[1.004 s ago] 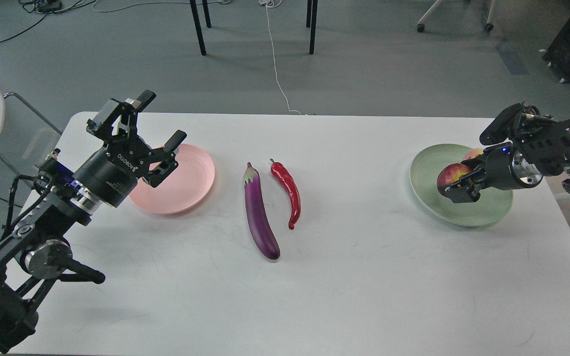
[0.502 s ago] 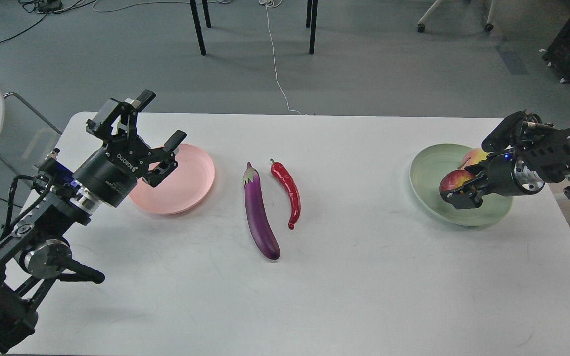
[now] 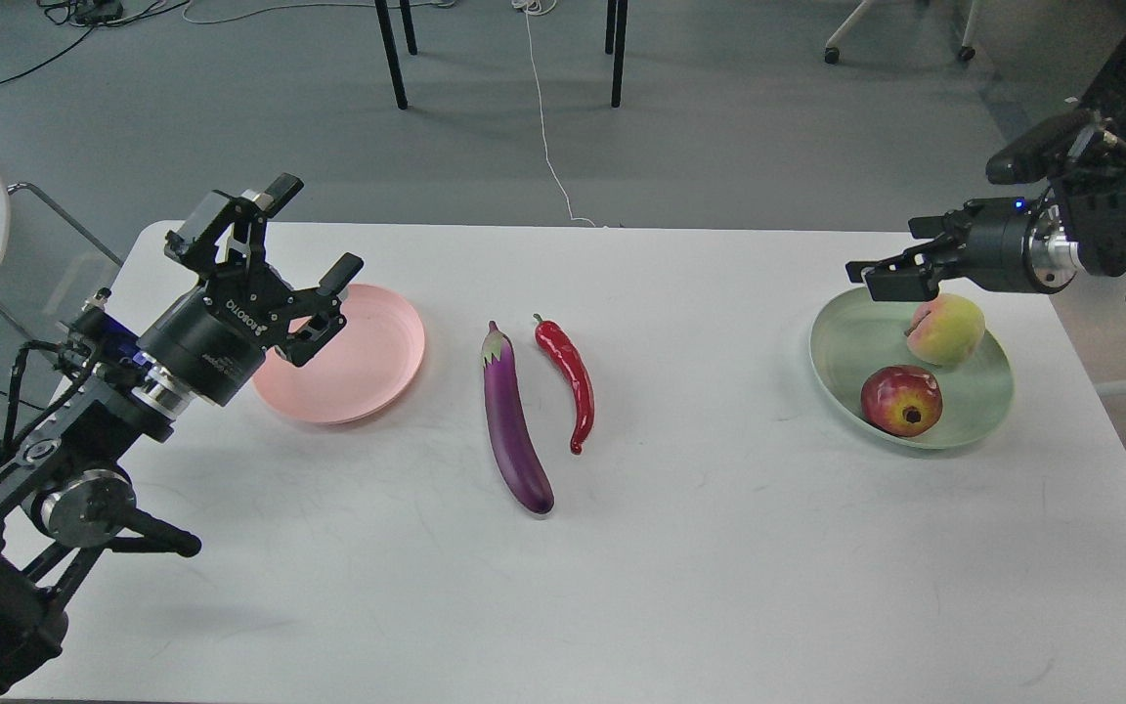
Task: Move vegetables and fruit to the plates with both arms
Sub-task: 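Raise the right gripper away from the green plate, then lower the left gripper onto the purple eggplant and grasp it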
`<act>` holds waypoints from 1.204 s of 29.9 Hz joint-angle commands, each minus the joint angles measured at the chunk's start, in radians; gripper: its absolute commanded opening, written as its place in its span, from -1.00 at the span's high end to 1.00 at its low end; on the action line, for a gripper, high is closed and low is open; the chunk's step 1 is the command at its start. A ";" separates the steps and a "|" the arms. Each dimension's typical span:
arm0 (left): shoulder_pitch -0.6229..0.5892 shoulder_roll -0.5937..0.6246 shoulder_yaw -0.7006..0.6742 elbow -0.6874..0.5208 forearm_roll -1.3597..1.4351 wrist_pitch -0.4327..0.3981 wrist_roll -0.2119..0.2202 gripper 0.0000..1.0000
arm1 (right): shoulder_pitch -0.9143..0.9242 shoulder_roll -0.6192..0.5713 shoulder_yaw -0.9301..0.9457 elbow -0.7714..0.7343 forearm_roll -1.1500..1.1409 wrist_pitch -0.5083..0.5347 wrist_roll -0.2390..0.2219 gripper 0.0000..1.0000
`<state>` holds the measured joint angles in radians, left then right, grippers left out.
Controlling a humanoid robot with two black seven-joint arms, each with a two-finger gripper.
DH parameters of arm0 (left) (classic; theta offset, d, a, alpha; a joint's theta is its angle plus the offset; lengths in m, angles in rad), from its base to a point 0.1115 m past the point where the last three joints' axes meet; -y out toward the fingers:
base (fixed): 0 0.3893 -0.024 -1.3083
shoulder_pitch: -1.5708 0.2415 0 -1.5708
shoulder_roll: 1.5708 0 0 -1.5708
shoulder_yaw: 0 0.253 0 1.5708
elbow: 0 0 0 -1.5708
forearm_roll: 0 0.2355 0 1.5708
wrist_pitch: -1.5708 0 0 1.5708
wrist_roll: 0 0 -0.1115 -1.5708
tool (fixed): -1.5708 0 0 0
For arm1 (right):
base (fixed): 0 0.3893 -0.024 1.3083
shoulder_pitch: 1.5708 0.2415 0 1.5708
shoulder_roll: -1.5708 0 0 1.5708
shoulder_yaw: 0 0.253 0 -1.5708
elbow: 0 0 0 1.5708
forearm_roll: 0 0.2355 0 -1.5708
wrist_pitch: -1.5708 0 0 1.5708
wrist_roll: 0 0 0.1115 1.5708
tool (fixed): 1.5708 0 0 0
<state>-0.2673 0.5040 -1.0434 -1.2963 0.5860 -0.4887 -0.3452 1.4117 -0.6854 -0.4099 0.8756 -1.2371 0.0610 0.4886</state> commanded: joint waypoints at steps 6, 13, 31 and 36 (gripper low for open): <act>-0.007 -0.002 0.005 -0.047 0.058 0.022 -0.001 -0.97 | -0.215 0.010 0.247 -0.001 0.754 0.006 0.000 -0.93; -0.006 -0.010 0.013 -0.122 0.254 0.022 -0.005 -0.97 | -0.434 0.003 0.454 0.055 1.137 0.262 0.000 -0.92; -0.263 -0.015 0.236 -0.077 1.443 0.142 -0.032 -0.97 | -0.666 -0.143 0.645 0.065 1.282 0.428 0.000 -0.92; -0.443 -0.028 0.434 0.069 1.488 0.139 0.027 -0.97 | -0.666 -0.158 0.646 0.077 1.282 0.428 0.000 -0.93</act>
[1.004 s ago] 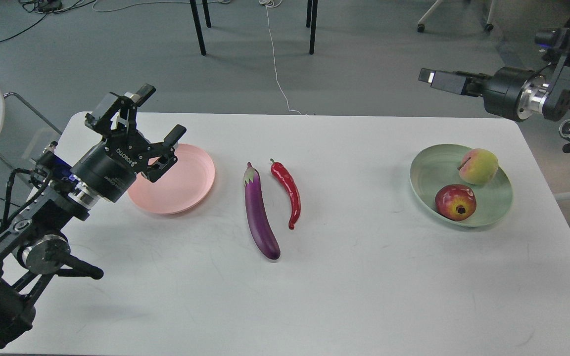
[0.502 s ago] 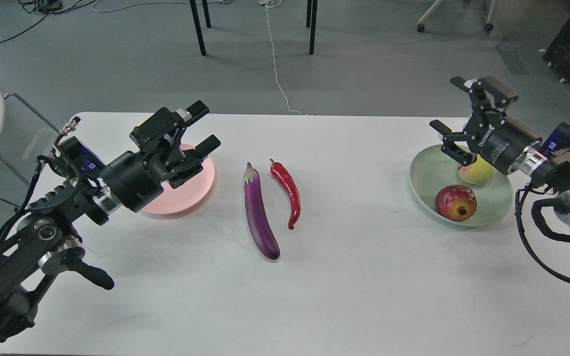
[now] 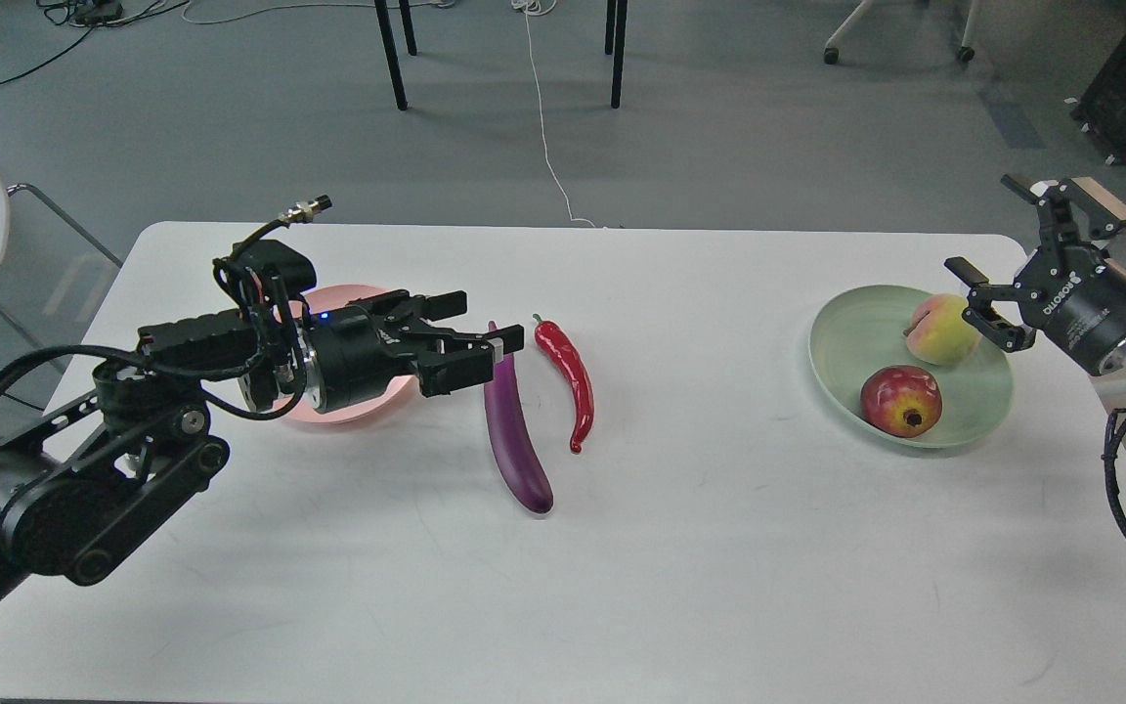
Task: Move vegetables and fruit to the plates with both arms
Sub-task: 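Lower the left gripper onto the purple eggplant and grasp it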
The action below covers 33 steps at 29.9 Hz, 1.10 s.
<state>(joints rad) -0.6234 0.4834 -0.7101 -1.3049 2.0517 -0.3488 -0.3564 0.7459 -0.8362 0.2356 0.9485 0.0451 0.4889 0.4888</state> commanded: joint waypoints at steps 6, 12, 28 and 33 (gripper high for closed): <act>-0.165 -0.081 0.247 0.193 0.022 0.007 0.100 -0.97 | -0.002 -0.021 0.004 0.010 -0.001 0.000 0.000 -0.93; -0.180 -0.138 0.264 0.263 0.018 0.005 0.183 -0.97 | -0.003 -0.029 0.005 0.010 -0.001 0.000 0.000 -0.93; -0.190 -0.203 0.339 0.372 0.019 0.005 0.208 -0.97 | -0.006 -0.027 0.005 0.010 -0.001 0.000 0.000 -0.93; -0.182 -0.201 0.339 0.374 0.019 0.005 0.208 -0.97 | -0.005 -0.027 0.005 0.010 -0.001 0.000 0.000 -0.93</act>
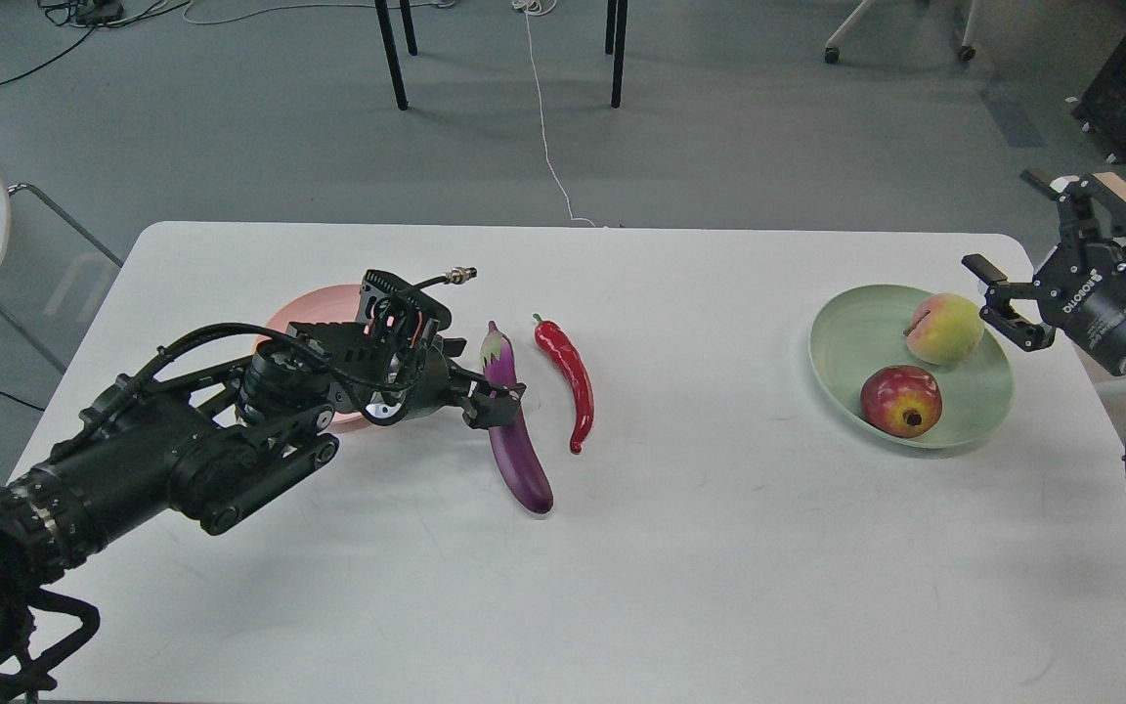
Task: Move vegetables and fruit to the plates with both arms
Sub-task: 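Lower the left gripper onto the purple eggplant and grasp it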
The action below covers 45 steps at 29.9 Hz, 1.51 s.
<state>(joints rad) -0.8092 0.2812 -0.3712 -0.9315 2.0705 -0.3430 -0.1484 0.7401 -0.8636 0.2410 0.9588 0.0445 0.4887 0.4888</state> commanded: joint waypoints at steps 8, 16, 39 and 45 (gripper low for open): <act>-0.002 -0.019 0.000 0.000 -0.009 -0.002 0.001 -0.97 | -0.001 0.000 0.000 0.000 0.000 0.000 0.000 -0.93; -0.001 -0.025 0.000 0.000 -0.010 -0.004 0.001 -0.97 | -0.001 0.000 0.000 0.001 0.000 0.000 0.000 -0.93; 0.027 -0.060 0.023 0.031 -0.010 -0.004 0.023 -0.88 | -0.011 -0.008 0.009 0.003 0.000 0.000 0.000 -0.93; 0.028 -0.059 0.031 0.042 -0.007 -0.004 0.039 0.20 | -0.011 -0.008 0.009 0.003 0.000 0.000 0.000 -0.93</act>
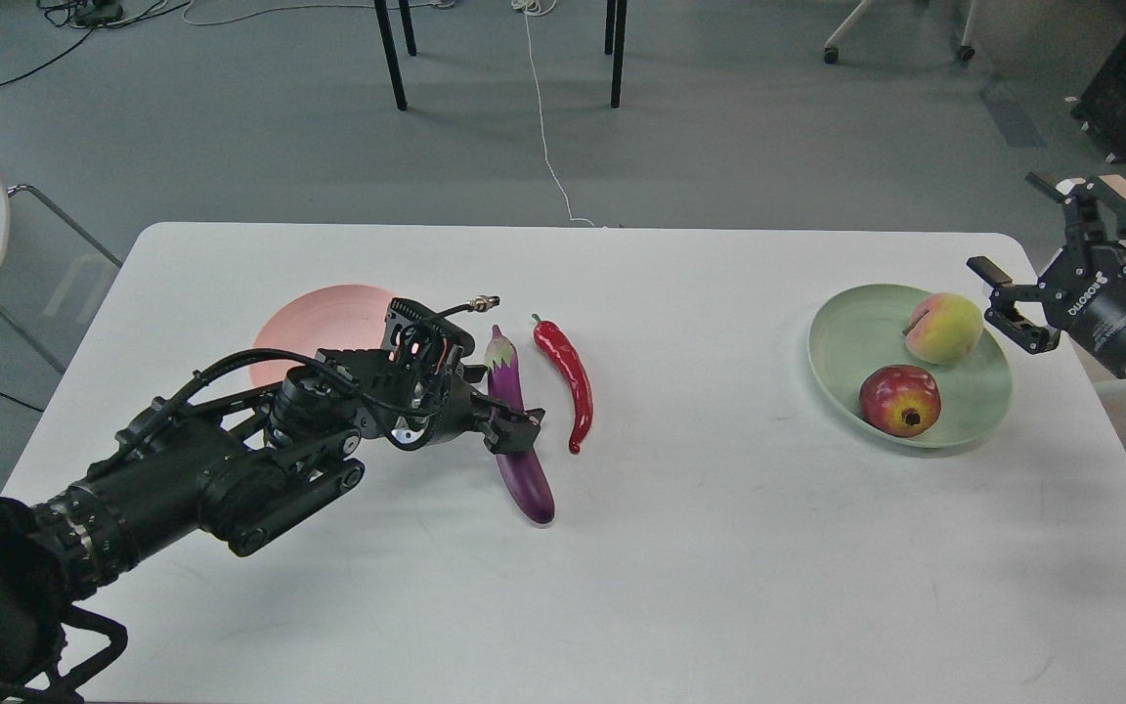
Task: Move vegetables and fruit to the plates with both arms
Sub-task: 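Lower the left gripper onto the purple eggplant and grasp it, then lift the eggplant and lay it on the pink plate with the left gripper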
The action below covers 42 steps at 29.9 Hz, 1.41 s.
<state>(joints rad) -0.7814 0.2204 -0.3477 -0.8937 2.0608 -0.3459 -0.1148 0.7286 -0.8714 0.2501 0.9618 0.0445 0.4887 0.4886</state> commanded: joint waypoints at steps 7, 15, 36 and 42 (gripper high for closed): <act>-0.005 0.022 0.049 0.007 0.021 0.039 0.012 0.78 | 0.000 0.000 0.001 0.000 0.000 0.000 0.000 -0.94; -0.021 0.059 0.047 0.002 0.022 0.076 0.003 0.82 | 0.000 0.000 0.001 0.000 0.000 0.000 0.000 -0.94; -0.194 0.253 0.047 -0.094 -0.260 0.016 0.009 0.75 | 0.000 -0.020 0.001 0.015 0.000 0.000 0.000 -0.93; -0.156 0.367 0.076 -0.099 -0.258 -0.079 -0.022 0.75 | -0.005 -0.041 0.001 0.031 0.000 0.000 0.000 -0.94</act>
<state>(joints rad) -0.9576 0.5378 -0.2966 -0.9929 1.8012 -0.4008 -0.1193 0.7278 -0.9048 0.2516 0.9879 0.0445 0.4887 0.4887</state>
